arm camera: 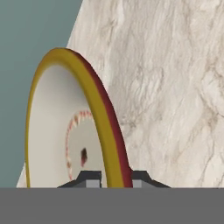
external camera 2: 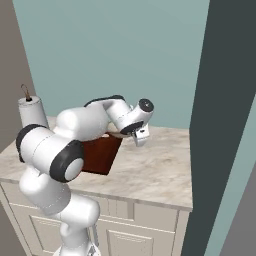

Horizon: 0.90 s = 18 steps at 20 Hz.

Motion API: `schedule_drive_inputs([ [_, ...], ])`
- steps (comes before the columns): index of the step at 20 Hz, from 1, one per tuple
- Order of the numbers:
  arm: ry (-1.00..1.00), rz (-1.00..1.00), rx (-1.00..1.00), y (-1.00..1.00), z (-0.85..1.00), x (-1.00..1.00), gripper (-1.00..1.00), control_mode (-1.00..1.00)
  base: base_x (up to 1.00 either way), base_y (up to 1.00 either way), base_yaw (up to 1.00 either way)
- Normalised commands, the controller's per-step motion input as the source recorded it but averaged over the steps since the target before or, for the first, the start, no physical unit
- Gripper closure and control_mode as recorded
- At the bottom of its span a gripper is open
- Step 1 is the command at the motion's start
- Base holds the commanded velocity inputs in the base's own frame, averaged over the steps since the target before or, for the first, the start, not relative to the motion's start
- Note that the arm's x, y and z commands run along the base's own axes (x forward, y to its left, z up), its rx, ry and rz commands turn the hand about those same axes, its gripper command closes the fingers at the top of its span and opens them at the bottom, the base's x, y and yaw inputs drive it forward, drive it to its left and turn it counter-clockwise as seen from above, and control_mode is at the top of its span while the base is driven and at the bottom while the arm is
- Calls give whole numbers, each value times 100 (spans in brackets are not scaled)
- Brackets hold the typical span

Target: Place the two vegetables and bowl onto the tray for setting up a vegetable dip station.

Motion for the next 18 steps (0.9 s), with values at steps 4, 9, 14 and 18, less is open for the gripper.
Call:
schedule_drive_inputs([
  [4, 0, 0, 9, 34, 6, -21, 100, -100, 0, 0, 0],
  [9, 0, 0, 15, 33, 2, -21, 100, -100, 0, 0, 0],
  [14, 0, 0, 12, 35, 0, -14, 100, -100, 0, 0, 0],
  [18, -6, 5, 3, 31, 0, 0, 100, -100, 0, 0, 0],
])
